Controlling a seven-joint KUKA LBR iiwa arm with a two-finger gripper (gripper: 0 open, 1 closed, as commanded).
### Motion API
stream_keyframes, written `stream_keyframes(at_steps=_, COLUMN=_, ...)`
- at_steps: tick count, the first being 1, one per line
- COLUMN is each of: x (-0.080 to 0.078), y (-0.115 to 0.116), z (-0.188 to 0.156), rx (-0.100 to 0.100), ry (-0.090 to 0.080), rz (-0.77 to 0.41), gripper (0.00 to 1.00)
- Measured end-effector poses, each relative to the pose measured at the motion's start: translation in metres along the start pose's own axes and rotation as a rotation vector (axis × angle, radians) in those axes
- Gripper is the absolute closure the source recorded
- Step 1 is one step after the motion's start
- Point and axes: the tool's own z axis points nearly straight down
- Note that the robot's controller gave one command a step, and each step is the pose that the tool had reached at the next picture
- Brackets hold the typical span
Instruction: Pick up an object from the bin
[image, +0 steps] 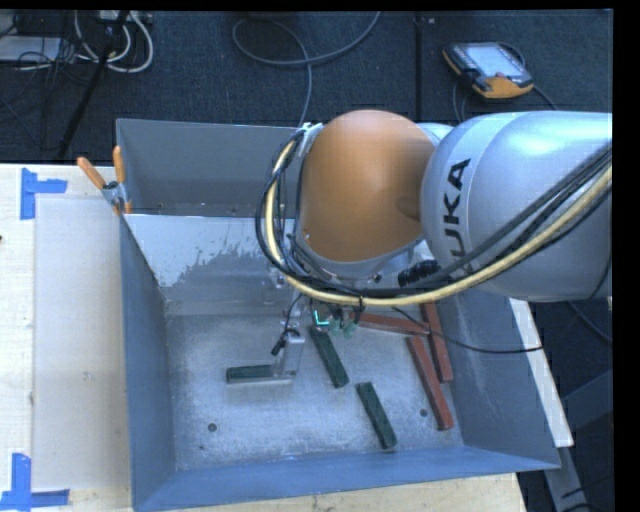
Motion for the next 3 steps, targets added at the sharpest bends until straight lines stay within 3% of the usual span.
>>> stream_keyframes(at_steps=1, x=-0.002, y=-0.001, z=-0.004, rx=-0.002, ry=-0.007, rz=0.003, gripper=0.00)
stream_keyframes(at_steps=3, x=-0.006, y=-0.010, z=0.106, rx=-0.003, ry=-0.010, rz=0.022, gripper=0.00)
